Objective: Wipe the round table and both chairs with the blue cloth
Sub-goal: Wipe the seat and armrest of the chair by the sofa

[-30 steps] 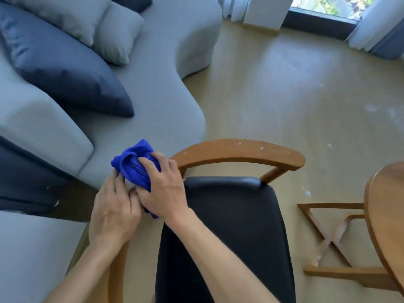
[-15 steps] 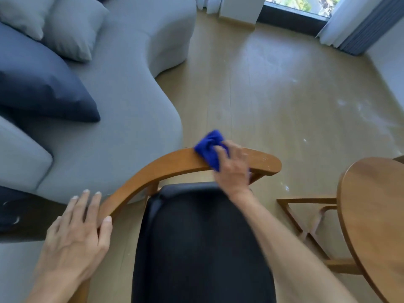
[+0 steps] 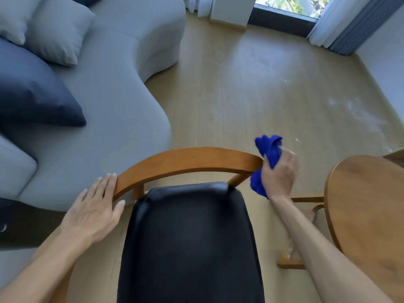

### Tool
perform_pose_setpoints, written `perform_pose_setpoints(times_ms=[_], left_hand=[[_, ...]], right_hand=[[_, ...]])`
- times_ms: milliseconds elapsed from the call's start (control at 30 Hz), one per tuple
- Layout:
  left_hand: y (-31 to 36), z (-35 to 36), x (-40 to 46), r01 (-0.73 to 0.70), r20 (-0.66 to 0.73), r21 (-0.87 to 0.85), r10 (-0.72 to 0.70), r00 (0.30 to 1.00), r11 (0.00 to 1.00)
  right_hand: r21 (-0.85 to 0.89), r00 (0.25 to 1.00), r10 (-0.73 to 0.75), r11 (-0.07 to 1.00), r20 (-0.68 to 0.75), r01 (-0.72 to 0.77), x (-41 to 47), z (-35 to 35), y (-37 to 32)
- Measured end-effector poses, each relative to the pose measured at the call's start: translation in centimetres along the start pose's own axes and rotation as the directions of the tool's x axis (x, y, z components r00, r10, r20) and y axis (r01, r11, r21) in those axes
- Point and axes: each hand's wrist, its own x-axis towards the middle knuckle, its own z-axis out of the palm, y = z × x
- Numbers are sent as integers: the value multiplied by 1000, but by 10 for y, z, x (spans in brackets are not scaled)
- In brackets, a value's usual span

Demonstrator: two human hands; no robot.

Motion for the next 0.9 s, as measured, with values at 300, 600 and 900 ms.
perform_pose_setpoints(times_ms=[300, 600, 900], left_hand=[[7, 5, 27, 87, 41, -92, -83, 996, 992], [13, -4, 21, 81, 26, -4, -81, 996, 997], [6, 4, 25, 69, 15, 10, -69, 998, 998]], right_hand=[[112, 744, -591, 800, 312, 589, -130, 108, -196], [-139, 896, -399, 893, 194, 427, -20, 42, -15], [-73, 970, -228, 970, 82, 234, -88, 99, -141]])
